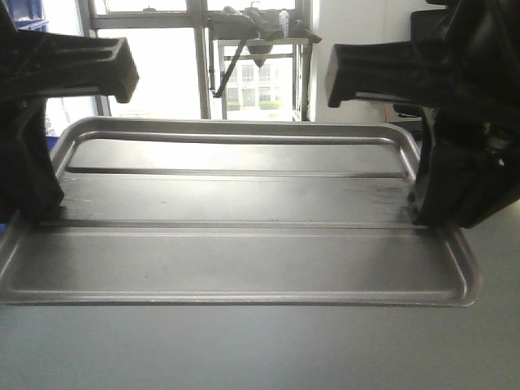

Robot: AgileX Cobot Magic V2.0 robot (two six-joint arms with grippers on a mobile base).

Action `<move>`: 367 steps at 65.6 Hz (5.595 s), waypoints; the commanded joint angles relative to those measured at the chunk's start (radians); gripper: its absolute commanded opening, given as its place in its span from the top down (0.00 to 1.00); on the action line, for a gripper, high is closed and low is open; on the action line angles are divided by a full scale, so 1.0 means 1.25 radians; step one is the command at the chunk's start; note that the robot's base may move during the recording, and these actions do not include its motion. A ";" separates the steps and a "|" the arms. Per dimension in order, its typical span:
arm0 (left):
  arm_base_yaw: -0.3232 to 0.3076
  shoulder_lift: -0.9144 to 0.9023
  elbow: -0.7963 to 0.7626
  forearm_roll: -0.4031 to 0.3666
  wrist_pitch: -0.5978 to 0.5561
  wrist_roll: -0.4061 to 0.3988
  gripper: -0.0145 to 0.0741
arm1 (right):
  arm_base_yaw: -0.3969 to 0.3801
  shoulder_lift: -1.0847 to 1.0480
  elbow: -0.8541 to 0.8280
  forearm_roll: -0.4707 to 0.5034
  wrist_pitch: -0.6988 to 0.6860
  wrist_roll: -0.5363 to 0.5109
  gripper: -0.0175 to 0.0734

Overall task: Grab silver tray and place in blue box
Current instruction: 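Hold the tray level in both grippers while the base drives to the blue crate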

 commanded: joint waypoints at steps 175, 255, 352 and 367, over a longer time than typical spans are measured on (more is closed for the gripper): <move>0.002 -0.006 -0.021 0.019 -0.015 0.001 0.84 | 0.001 -0.017 -0.026 -0.033 -0.024 -0.001 0.74; 0.002 -0.006 -0.021 0.019 -0.015 0.001 0.84 | 0.001 -0.017 -0.026 -0.033 -0.024 -0.001 0.74; 0.002 -0.006 -0.021 0.019 -0.015 0.001 0.84 | 0.001 -0.017 -0.026 -0.033 -0.023 -0.001 0.74; 0.002 -0.006 -0.021 0.019 -0.015 0.001 0.84 | 0.001 -0.017 -0.026 -0.033 -0.023 -0.001 0.74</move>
